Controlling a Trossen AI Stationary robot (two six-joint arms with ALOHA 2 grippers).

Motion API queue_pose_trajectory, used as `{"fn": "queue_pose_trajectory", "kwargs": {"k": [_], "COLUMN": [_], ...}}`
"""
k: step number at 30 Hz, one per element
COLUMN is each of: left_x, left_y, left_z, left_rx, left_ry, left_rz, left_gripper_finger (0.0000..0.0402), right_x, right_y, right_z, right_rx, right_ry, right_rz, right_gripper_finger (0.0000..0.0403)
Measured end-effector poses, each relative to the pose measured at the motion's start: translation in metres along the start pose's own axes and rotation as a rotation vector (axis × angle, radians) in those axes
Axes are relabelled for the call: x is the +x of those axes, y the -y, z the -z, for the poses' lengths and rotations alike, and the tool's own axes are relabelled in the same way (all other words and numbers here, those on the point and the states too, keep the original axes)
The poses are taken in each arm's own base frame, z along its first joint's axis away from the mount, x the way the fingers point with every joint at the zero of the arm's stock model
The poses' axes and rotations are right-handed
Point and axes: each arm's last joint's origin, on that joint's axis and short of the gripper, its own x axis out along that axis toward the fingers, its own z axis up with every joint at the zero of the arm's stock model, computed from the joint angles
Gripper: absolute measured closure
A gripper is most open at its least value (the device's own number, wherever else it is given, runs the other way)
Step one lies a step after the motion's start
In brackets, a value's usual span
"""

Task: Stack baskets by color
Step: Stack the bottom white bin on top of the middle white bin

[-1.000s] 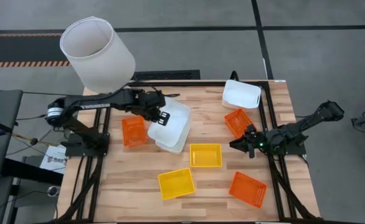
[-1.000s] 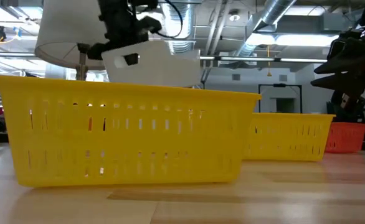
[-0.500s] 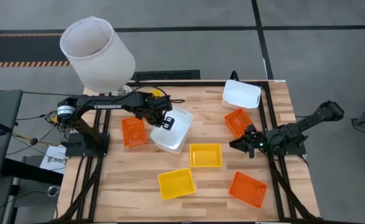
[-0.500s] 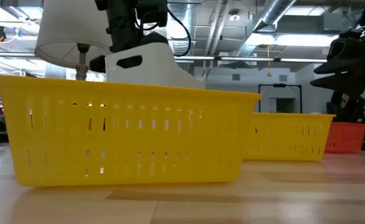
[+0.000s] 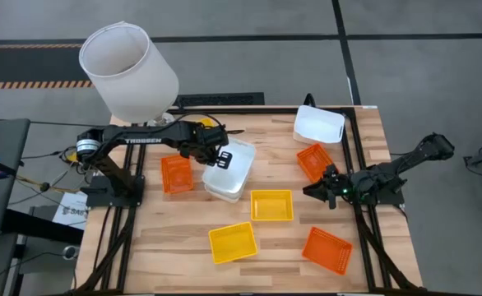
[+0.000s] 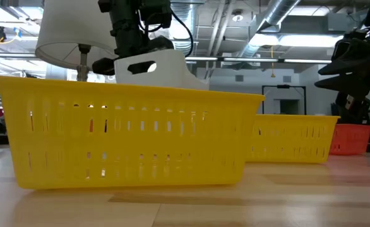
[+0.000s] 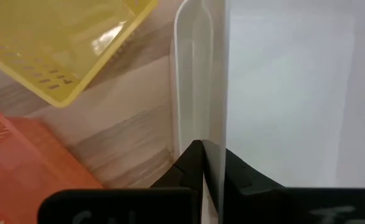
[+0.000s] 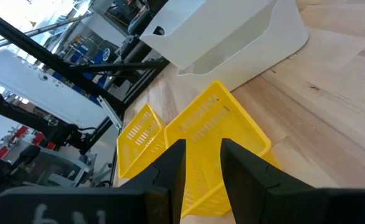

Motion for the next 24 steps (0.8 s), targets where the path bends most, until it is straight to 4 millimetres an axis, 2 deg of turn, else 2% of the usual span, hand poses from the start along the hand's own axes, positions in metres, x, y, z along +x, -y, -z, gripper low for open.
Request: {"fn": "queue_pose_trajectory", "kwargs": {"k": [24], "left_x": [0.0016], "left_y": [-0.0013], "left_z": [0.0003], "left_rx": [0.033], "left_ry": [0.003], "left_rz": [-0.027], "left_gripper_finger": [0.0401], "right_x": [0.0], "right_y": [0.0], "right_z": [0.0], "right_rx": [-0.001], "right_ry": [0.0], "right_rz": [0.0], "right_gripper_finger": [0.0278]}}
